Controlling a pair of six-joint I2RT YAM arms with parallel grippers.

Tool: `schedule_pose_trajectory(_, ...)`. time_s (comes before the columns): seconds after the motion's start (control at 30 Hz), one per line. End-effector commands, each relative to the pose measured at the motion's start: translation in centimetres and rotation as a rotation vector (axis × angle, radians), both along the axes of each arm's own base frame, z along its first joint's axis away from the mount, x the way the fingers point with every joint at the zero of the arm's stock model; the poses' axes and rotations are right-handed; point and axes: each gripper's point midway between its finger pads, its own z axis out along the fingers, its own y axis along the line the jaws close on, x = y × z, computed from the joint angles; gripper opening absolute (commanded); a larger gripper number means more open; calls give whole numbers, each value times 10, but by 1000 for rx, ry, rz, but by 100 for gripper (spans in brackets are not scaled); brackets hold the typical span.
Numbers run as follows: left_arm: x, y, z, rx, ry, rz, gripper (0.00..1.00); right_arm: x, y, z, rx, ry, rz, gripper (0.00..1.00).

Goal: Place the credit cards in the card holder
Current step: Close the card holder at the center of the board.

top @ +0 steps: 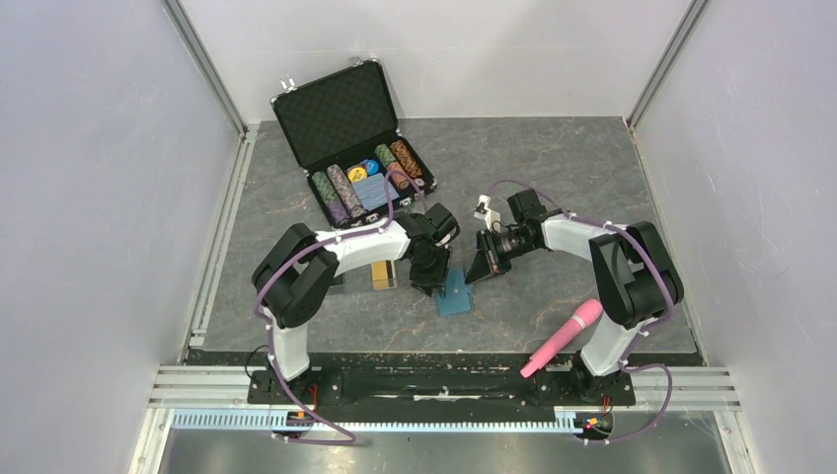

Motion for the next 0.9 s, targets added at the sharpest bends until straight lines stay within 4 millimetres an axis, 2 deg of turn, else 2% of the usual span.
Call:
schedule_pose_trajectory(0.0, 9, 7, -9, 61, -36, -63, 43, -6, 5, 26, 78, -41, 56, 15)
schedule_pose_trajectory(0.13, 11, 6, -9, 72, -38, -83, 43, -14, 0, 24, 57, -32, 70, 3)
schedule_pose_trajectory(0.17, 11, 6, -8, 71, -36, -87, 44, -16, -1, 22, 53, -29, 71, 3)
schedule_pose_trajectory(0.33, 9, -7, -8, 47, -33, -159, 48, -20, 0, 22, 79, -27, 85, 18)
schedule_pose_trajectory(0.53, 11, -20, -8, 39, -38, -209, 50, 3, -1, 22, 19, -92, 42, 34)
schedule_pose_trajectory(0.7, 19, -24, -4, 43, -62, -228, 53, 21, -9, 20, -23, -114, -47, 33)
schedule_pose_trajectory(0.87, 27, -31, 23, -3, -124, -217, 57, 34, -17, 25, -24, -140, -105, 32)
